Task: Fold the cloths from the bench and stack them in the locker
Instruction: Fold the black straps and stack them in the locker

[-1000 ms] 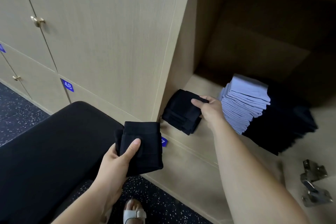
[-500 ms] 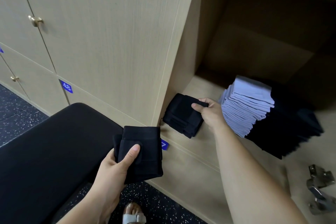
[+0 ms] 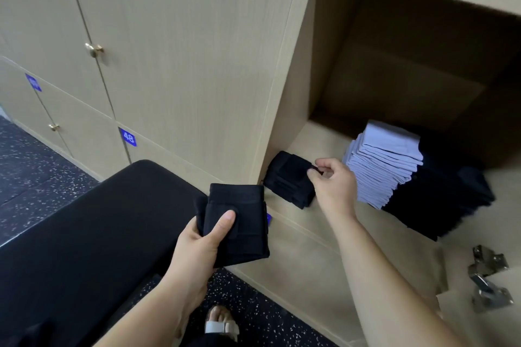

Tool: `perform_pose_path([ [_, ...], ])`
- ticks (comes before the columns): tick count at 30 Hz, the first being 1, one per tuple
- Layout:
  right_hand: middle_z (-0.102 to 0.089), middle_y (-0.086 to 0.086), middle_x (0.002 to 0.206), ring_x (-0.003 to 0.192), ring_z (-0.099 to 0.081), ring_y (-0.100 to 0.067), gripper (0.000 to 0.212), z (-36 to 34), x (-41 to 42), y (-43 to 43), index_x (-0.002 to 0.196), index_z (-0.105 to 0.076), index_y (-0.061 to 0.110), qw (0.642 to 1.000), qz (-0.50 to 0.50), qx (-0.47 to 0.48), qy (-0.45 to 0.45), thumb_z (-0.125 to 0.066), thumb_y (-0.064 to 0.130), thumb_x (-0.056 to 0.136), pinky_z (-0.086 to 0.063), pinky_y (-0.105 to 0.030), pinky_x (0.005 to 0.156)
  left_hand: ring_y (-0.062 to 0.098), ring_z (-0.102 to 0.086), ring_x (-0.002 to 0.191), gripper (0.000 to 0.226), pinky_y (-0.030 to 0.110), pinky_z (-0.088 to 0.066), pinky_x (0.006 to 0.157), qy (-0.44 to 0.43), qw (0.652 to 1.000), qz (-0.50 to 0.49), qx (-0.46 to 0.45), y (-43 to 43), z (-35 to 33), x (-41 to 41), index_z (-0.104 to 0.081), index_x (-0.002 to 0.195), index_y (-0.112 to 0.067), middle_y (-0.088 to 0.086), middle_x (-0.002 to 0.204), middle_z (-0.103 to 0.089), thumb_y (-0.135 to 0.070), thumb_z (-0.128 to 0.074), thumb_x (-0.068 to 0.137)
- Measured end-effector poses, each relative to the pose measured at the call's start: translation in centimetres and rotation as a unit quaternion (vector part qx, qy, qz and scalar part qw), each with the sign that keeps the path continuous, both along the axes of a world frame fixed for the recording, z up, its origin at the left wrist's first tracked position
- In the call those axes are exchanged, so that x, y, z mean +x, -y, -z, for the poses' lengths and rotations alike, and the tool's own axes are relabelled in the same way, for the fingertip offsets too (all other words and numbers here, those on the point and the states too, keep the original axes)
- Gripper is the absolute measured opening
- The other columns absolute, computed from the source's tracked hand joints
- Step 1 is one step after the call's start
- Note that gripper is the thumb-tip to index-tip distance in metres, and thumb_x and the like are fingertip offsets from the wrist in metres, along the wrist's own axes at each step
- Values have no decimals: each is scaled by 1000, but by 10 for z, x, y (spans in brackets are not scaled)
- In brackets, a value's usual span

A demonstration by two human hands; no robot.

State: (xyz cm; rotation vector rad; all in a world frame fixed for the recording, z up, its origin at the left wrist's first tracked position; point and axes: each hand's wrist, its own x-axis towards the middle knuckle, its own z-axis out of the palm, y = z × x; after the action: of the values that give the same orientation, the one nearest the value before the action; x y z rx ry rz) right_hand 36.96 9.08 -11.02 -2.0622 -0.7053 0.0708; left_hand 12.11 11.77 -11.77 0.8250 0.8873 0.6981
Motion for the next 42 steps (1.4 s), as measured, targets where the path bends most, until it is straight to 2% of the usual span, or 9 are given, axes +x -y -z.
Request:
perform_pose_path([
  [4, -70, 6, 83, 77, -64, -3, 11, -27, -69, 39, 92, -70, 20, 981, -137, 27, -134, -73, 20, 81, -48, -17, 70, 27, -72, 96, 47, 49, -53, 95, -11, 1000, 1, 20, 14, -13, -11, -66, 111, -16, 8, 101, -76, -37, -76, 70],
  [7, -71, 8, 84, 77, -65, 0, 13, -34, -111, 62, 88, -68, 27, 964, -203, 10, -174, -77, 23, 79, -49, -18, 72, 27, -72, 97, 43, 50, -53, 95, -13, 1000, -4, 19, 27, -21, -20, -66, 111, -15, 8, 101, -75, -35, -77, 74],
  [13, -47, 15, 132, 122, -41, -5, 66, -55, -139, 78, 137, -48, 28, 966, -239, -95, 35, -73, 33, 76, -37, -28, 104, 28, -72, 97, 34, 50, -52, 96, -31, 998, 42, 21, 50, -34, -42, -65, 113, -13, 9, 102, -75, -28, -74, 83],
  [18, -50, 8, 131, 127, -31, -13, 65, -74, -150, 80, 139, -49, 24, 920, -323, -204, 91, -70, 35, 78, -32, -33, 108, 29, -72, 95, 34, 49, -55, 92, -35, 997, 74, 6, 62, -46, -55, -64, 114, -9, 12, 101, -75, -23, -74, 84],
  [27, -54, 12, 99, 99, -51, -11, 15, -77, -159, 85, 91, -52, 30, 943, -290, -154, 51, -65, 28, 85, -44, -30, 84, 31, -71, 98, 41, 46, -56, 89, -27, 995, 92, -25, 69, -51, -62, -64, 120, -7, 14, 106, -74, -25, -73, 84],
  [29, -55, 12, 91, 86, -53, -10, 11, -77, -161, 86, 90, -51, 28, 956, -262, -124, 39, -62, 27, 88, -43, -29, 73, 28, -71, 102, 42, 44, -55, 91, -13, 994, 99, -35, 71, -52, -60, -65, 121, -10, 11, 110, -73, -33, -71, 86],
  [33, -57, 9, 93, 89, -55, -15, 11, -74, -166, 86, 96, -48, 22, 984, -174, -35, 32, -58, 25, 93, -45, -32, 77, 24, -70, 104, 42, 43, -50, 100, 25, 993, 101, -53, 74, -60, -55, -69, 116, -18, 5, 110, -74, -50, -59, 90],
  [37, -53, 8, 88, 85, -52, -16, 12, -72, -169, 85, 101, -47, 17, 995, -93, 28, 20, -55, 24, 95, -43, -33, 73, 26, -69, 104, 31, 44, -50, 99, 29, 995, 56, -73, 75, -59, -50, -69, 114, -16, 7, 107, -75, -36, -55, 95],
  [42, -52, 14, 92, 89, -49, -8, 12, -65, -171, 86, 102, -47, 22, 997, -8, 68, -19, -56, 23, 94, -40, -30, 71, 25, -69, 94, 21, 40, -57, 79, -1, 999, 2, -44, 71, -47, -46, -64, 115, -11, 9, 104, -74, -17, -55, 98],
])
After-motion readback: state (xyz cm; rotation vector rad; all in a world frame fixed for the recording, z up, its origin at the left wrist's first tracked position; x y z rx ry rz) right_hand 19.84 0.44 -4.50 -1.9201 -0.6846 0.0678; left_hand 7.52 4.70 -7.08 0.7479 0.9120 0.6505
